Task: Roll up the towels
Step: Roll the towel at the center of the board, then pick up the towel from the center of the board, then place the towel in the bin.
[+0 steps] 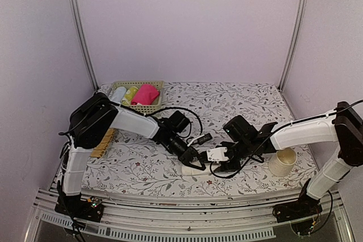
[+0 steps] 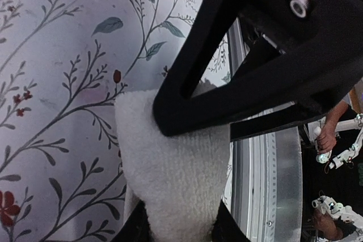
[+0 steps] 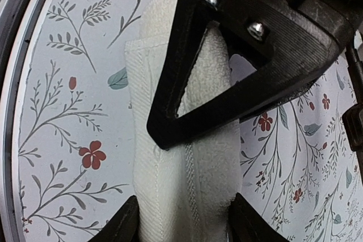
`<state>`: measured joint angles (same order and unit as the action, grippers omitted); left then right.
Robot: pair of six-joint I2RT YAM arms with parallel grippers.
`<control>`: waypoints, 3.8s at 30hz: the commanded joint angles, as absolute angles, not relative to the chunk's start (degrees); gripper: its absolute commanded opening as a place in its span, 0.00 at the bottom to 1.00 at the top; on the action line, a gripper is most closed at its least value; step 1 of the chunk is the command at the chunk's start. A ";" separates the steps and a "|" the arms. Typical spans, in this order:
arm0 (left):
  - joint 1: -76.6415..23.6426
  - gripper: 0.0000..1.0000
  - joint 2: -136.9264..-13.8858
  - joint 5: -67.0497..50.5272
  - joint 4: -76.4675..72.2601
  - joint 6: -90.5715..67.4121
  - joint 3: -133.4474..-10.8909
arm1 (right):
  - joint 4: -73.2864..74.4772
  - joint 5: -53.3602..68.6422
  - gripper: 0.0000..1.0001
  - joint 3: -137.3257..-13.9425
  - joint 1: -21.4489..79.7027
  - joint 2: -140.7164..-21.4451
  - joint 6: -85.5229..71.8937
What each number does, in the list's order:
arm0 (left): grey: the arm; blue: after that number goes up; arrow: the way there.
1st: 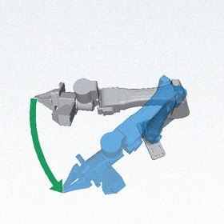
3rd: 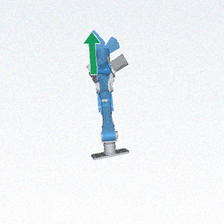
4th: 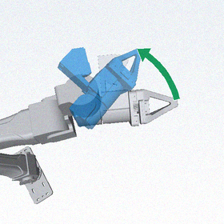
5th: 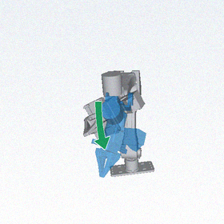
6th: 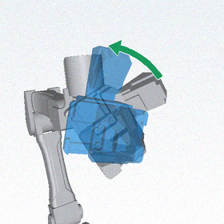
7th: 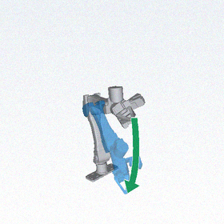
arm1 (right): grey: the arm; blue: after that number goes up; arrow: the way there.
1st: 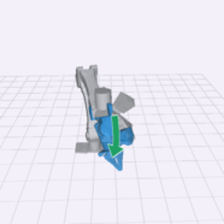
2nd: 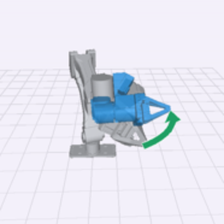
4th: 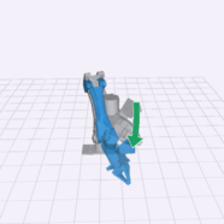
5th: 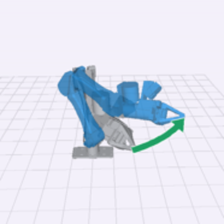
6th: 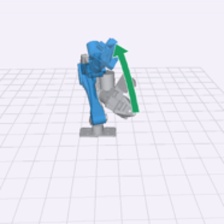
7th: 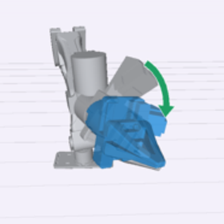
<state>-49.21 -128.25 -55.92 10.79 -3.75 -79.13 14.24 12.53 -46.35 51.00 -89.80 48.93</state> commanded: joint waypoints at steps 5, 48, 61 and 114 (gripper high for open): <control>-48.10 0.23 -132.23 -53.48 15.08 -3.95 -80.20 | 13.32 13.54 0.33 -49.32 51.87 -97.35 50.87; -75.50 0.56 -107.74 26.35 -11.62 24.60 -49.10 | 45.56 36.36 0.15 -76.20 47.78 -117.87 44.41; -74.26 0.21 -111.49 30.01 -6.33 23.21 -52.47 | 50.84 43.10 0.48 -75.24 43.78 -108.07 45.42; -21.53 0.15 -142.87 3.95 26.51 -10.58 -119.91 | 37.20 46.58 0.57 -58.80 17.59 -88.02 37.84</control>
<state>-21.96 -139.39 4.38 24.03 -9.10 -117.34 37.41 46.19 -59.18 17.91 -87.15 37.50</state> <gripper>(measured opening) 0.245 0.573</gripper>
